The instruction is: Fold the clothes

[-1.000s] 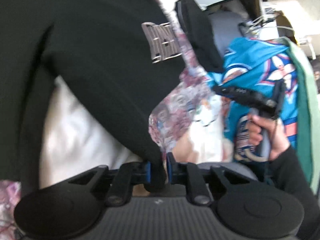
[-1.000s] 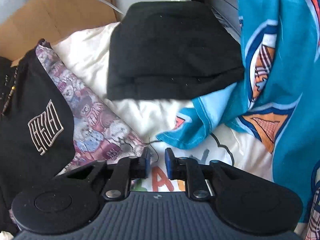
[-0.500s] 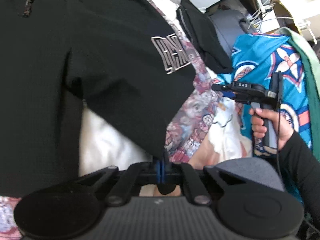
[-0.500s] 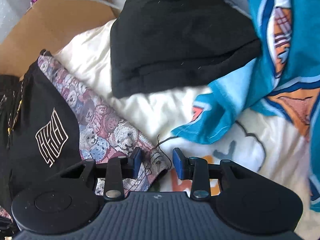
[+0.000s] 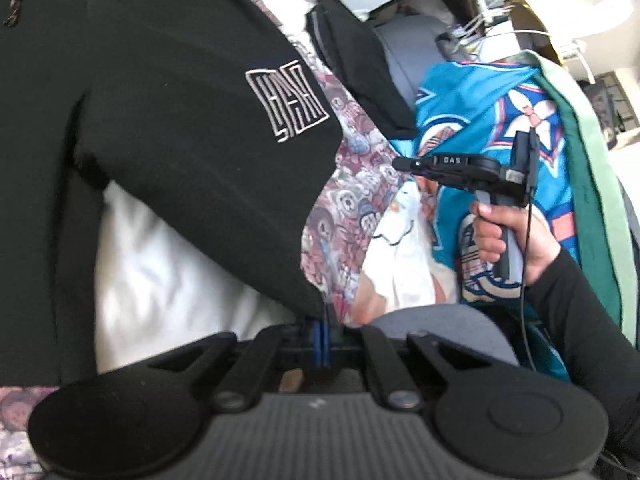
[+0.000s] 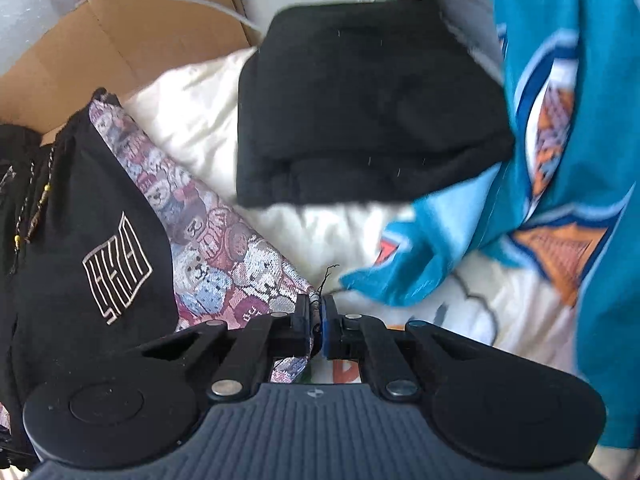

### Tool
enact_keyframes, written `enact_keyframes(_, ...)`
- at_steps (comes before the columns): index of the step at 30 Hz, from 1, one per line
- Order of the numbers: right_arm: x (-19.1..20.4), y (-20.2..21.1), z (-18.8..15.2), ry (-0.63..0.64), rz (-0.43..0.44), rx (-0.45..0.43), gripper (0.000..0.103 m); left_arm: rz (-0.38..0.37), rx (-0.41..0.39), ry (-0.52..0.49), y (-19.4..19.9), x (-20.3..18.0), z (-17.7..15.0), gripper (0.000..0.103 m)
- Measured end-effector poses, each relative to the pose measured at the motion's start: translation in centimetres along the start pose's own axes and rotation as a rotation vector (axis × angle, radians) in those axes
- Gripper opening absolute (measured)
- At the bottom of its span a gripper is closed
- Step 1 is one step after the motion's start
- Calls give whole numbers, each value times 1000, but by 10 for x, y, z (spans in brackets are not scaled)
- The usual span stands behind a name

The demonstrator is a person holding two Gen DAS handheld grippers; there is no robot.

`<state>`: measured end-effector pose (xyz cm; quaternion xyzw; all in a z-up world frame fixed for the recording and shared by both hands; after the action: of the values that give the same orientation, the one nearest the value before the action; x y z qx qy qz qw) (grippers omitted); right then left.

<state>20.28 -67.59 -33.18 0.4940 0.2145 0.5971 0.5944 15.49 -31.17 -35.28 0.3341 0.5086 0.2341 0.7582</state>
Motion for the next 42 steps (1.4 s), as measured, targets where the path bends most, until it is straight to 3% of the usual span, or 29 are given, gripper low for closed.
enact_keyframes(3,0,8,6,2,-22,-6,4,17,10,-12,-2,0,-3,2)
enact_keyframes(7,-8,-7,-8,24,-146,80,18,169,101,-27,-23,14,-19,6)
enact_keyframes(9,-7,-9,-15,36,-170,93,23,204,138,-28,-30,19,-27,9)
enact_keyframes(12,0,-6,-19,35,-144,77,34,192,156,-24,-31,19,-32,13)
enact_keyframes(17,15,1,-21,35,-103,60,37,204,144,-32,-21,20,-22,14)
enact_keyframes(21,31,5,-24,2,-60,52,41,219,120,-43,-7,23,-12,20)
enact_keyframes(29,83,16,-42,-34,61,39,42,266,57,-71,38,30,10,24)
enact_keyframes(37,138,36,-53,71,128,49,42,286,-21,-118,99,30,22,31)
enact_keyframes(42,161,53,-59,107,140,9,43,312,-51,-143,142,36,24,35)
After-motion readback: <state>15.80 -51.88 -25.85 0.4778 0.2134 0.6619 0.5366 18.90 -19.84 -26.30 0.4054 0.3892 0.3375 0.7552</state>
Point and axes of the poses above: each gripper's, at about its wrist camera, not at the fingertips, and y roughly against the way its jaws point, x to its left, z to its top, the point moved 9 cm from there along -y, roughly the way its jaws point, and after that the axes turned 13 degrees about z, right-handed, at the moved point
